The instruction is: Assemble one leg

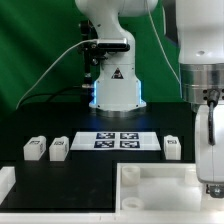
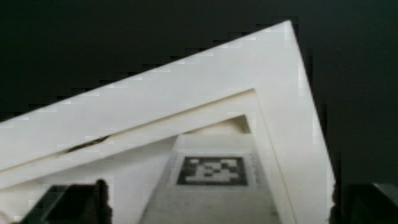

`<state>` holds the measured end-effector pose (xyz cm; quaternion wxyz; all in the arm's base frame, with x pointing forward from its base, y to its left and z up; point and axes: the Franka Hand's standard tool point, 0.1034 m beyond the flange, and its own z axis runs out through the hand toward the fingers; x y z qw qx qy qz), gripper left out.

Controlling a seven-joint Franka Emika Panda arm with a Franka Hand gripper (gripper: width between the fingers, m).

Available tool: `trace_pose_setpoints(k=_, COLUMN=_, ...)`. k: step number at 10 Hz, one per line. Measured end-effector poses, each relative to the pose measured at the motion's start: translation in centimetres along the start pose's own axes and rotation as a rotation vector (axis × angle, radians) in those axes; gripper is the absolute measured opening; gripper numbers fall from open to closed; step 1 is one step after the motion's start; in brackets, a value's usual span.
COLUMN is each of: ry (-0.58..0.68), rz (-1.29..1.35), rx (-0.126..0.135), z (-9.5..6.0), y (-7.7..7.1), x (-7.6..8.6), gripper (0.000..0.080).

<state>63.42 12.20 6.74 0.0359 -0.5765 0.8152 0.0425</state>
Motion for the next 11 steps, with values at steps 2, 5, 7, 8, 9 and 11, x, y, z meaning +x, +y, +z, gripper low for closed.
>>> trace_pose_setpoints(k=2, ry=-0.007, rz=-0.007, rx=0.007, z=-0.7, y=0.7, x=-0.5, gripper=0.0647)
trace_pose_setpoints(k=5, ry=-0.031, rz=-0.016, rx=0.004, z=-2.9, y=2.4, x=-1.5, gripper=0.0648)
trace_pose_setpoints(k=7, ry=-0.027, rz=-0.019, rx=0.001, z=-2.5, y=2.4, x=-1.4, gripper=0.0648)
trace_pose_setpoints(k=8, ry=-0.027, rz=-0.020, rx=0.001, z=-2.5, y=2.5, x=-1.4, gripper=0.0648)
trace_pose_setpoints(k=9, ry=-0.027, rz=-0.021, rx=0.001, z=-2.5, y=2.5, x=-1.4, gripper=0.0648)
trace_pose_setpoints(k=11, ry=-0.027, rz=-0.021, rx=0.001, z=-2.5, y=2.5, x=-1.4, gripper=0.0648)
